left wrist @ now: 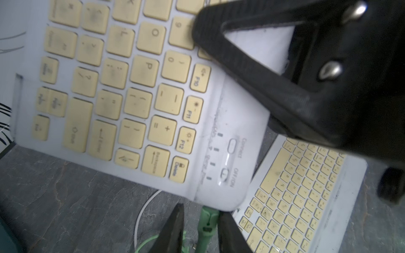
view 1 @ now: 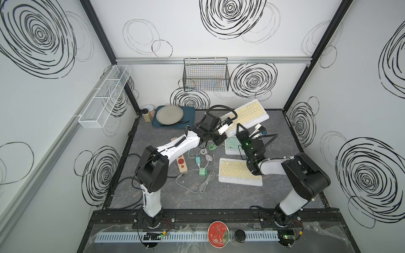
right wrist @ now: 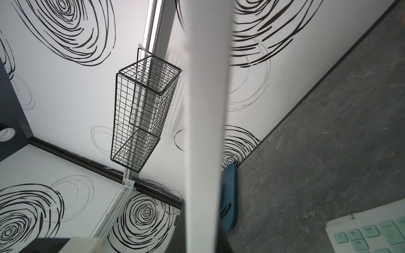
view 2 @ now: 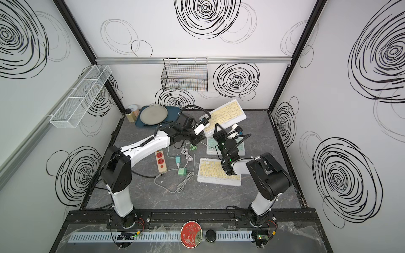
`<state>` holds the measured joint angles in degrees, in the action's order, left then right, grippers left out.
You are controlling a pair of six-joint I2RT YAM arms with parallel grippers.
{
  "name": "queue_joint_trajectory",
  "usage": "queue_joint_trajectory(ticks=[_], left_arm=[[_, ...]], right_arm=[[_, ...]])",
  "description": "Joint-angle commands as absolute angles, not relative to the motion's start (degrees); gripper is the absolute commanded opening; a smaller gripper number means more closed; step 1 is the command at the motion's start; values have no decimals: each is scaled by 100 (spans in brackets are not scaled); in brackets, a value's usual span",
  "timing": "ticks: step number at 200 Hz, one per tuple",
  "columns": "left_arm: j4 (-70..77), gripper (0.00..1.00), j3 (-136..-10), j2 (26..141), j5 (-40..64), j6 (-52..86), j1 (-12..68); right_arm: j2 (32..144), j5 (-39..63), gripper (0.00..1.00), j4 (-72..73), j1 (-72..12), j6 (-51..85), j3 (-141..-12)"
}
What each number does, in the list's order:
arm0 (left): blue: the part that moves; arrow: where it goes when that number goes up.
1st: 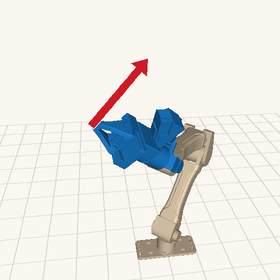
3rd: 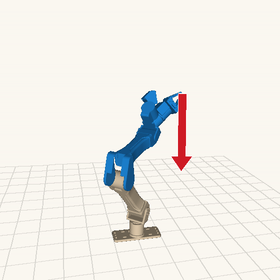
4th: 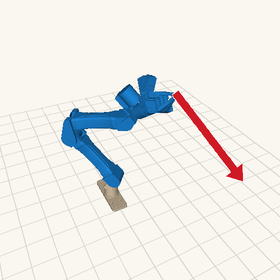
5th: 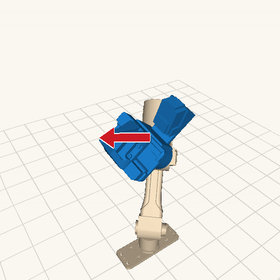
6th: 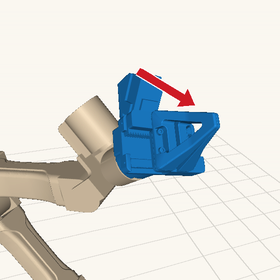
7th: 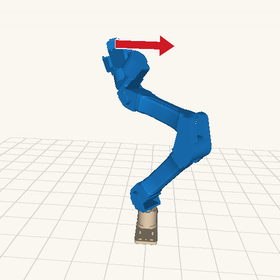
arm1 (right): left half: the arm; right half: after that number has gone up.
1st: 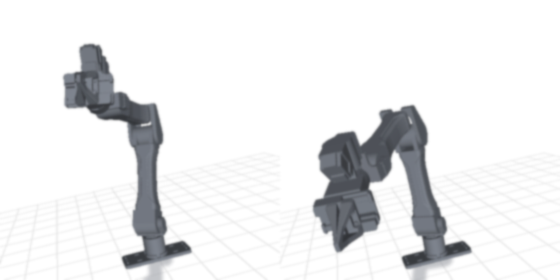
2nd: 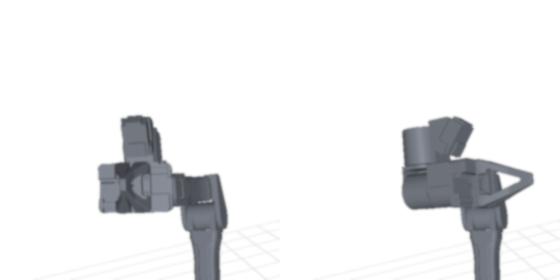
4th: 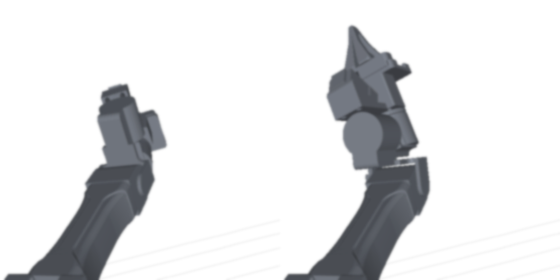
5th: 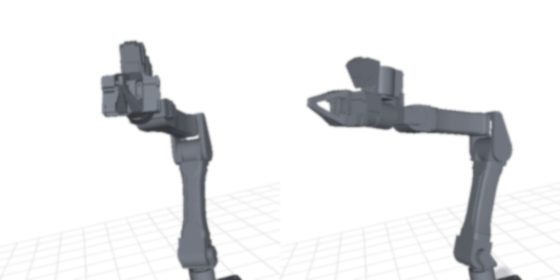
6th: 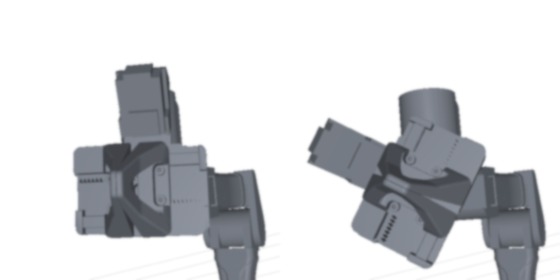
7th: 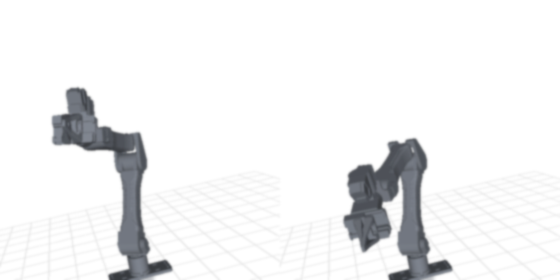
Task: Unplug the wireless keyboard
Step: Remove the power cord from the keyboard.
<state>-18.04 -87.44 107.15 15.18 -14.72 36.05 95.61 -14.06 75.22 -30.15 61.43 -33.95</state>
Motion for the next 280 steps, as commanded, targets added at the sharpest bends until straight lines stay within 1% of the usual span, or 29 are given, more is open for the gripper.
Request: queue_joint_trajectory(ticks=[1,30,130,156,181,207,240,280], left_arm=[[-1599,30,-8884,10775,1598,-1582,3612],[-1582,28,-8886,10775,1602,-1594,3612],[-1503,26,-8895,10846,1666,-1701,3612],[-1490,21,-8894,10846,1689,-1738,3617],[-1497,19,-8919,10863,1731,-1758,3612],[-1503,9,-8912,10872,1780,-1792,3612],[-1503,1,-8912,10890,1784,-1789,3612],[-1494,0,-8844,10859,1771,-1819,3617]], right_arm=[[9453,-1397,0,7998,-3057,6148,-3551],[9459,-1375,0,8016,-3059,6161,-3560],[9589,-1262,0,8095,-3059,6302,-3612],[9609,-1265,0,8078,-3059,6318,-3636],[9638,-1256,0,8112,-3070,6335,-3631],[9626,-1265,0,8110,-3080,6337,-3613],[9637,-1266,0,8113,-3082,6354,-3592],[9598,-1322,0,8147,-3080,6337,-3535]])
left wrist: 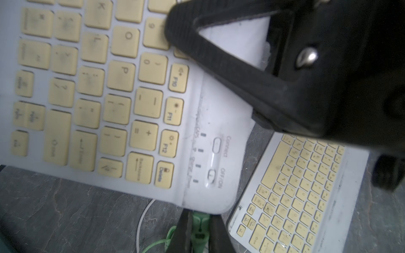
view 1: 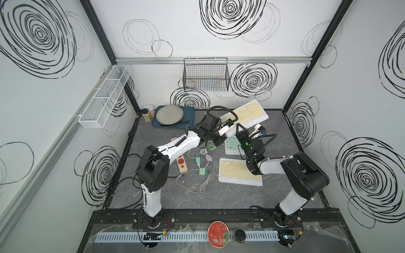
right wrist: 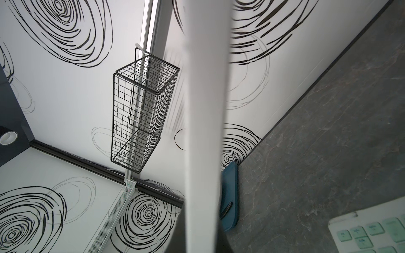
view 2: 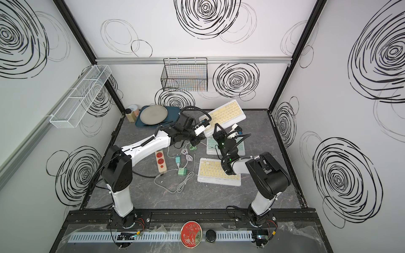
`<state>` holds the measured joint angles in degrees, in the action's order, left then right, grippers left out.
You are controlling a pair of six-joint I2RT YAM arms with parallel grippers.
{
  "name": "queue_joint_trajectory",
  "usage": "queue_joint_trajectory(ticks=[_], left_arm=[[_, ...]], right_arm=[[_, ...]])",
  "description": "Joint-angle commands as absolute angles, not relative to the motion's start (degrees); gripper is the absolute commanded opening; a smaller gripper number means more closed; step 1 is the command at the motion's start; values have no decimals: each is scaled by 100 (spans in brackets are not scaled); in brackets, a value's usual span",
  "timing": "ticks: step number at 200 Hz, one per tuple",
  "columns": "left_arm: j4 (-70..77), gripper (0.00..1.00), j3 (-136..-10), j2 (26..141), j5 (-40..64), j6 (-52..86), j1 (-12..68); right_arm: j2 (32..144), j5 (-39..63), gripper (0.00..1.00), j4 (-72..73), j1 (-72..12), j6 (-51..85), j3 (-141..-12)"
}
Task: Unplug the wireless keyboard
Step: Remove the power cord from the keyboard.
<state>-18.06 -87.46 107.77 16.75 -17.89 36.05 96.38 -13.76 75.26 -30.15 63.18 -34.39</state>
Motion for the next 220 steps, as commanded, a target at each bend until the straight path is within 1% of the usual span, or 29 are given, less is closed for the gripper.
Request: queue_joint_trajectory(ticks=[1,220], left_arm=[[-1494,0,-8843,10857,1773,-1819,3615],[-1492,0,-8637,10758,1744,-1972,3639]], right_arm=[[9593,-1325,0,8147,-3082,6337,-3538],[9276,-1446,0,7923,-2910,6301,-3340]])
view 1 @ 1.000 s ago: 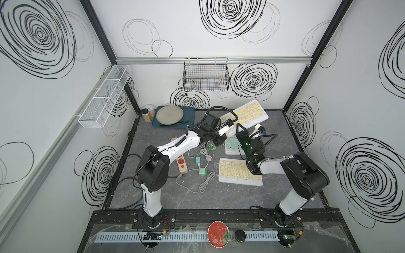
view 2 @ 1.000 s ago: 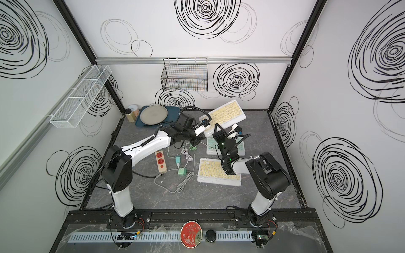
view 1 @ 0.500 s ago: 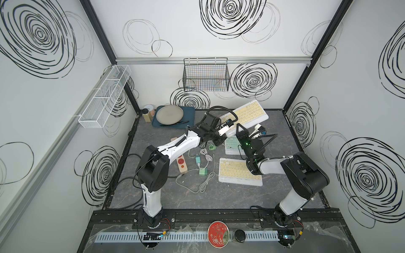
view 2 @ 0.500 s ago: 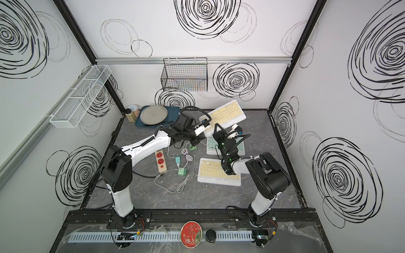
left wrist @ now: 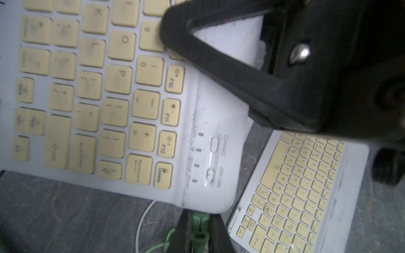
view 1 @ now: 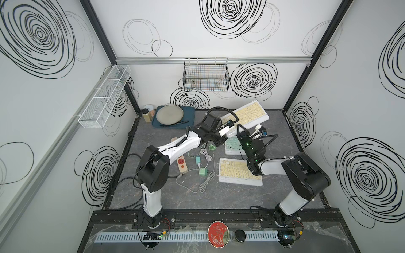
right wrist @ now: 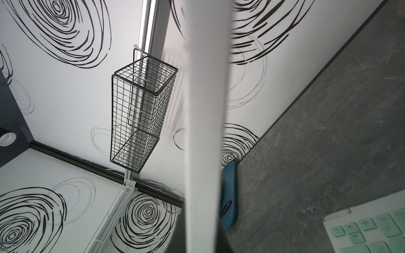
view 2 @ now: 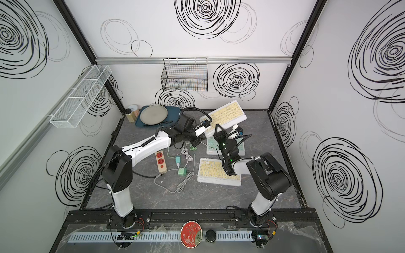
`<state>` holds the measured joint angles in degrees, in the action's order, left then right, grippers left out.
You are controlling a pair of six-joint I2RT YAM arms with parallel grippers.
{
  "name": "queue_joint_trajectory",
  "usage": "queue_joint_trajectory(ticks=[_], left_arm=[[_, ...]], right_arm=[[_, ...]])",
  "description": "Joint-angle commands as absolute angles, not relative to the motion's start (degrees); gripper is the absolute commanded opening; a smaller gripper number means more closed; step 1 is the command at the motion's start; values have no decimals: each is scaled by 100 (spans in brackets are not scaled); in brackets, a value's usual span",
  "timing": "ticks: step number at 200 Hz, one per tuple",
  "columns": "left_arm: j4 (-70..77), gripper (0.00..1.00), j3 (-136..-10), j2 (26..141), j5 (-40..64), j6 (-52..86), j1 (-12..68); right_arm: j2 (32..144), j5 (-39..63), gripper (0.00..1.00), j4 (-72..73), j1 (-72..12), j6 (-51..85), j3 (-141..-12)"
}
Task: Unplug the wireless keyboard
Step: Remove the power cord from the keyboard.
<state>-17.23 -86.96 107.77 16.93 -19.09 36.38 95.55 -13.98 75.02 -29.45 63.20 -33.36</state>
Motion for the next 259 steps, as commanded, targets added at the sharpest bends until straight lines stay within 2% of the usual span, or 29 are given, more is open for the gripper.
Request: queue_joint_trajectory(ticks=[1,259], left_arm=[[-1493,0,-8638,10758,1742,-1975,3639],[-1445,0,-8537,10685,1661,-2085,3639]], right_arm=[[9279,-1448,0,7921,-2910,6302,-3340],[9064,-1517,0,7814,-2689,6390,-3147]])
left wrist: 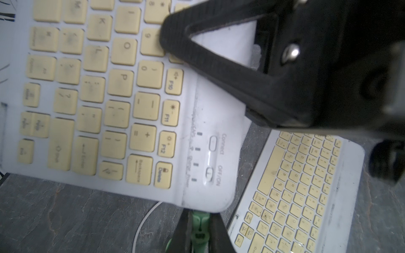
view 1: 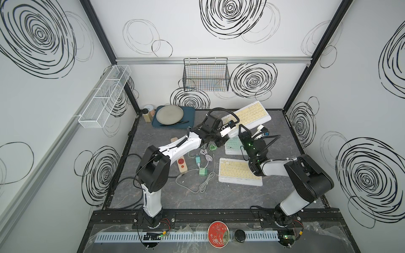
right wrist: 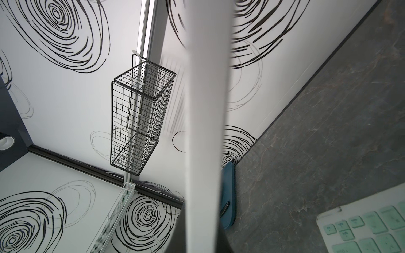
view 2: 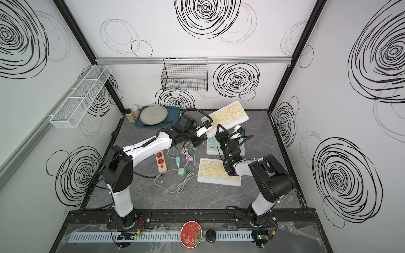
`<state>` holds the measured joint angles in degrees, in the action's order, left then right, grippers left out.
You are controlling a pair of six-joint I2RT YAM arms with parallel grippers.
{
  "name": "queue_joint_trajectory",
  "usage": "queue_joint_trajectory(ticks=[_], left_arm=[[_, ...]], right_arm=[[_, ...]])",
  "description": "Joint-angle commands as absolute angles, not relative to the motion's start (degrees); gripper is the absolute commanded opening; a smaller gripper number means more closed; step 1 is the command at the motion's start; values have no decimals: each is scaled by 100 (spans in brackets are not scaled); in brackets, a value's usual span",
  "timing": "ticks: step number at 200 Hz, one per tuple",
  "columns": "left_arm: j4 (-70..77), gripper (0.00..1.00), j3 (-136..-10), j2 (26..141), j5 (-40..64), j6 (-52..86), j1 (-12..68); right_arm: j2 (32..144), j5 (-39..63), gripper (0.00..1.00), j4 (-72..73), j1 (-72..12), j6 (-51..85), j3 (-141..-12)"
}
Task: Unplug the wireless keyboard
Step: Remove the power cord from the keyboard.
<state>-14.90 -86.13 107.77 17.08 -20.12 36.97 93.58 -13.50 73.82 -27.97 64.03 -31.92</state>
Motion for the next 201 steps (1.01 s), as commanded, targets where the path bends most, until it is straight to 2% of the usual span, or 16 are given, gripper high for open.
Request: queue_joint_trajectory(ticks=[1,201], left_arm=[[-1443,0,-8540,10682,1661,-2089,3643],[-1198,0,-8193,10496,1565,-2230,3550]], right_arm=[[9063,-1519,0,7818,-2685,6390,-3147],[8775,-1380,0,7480,-2299,6468,-2912]])
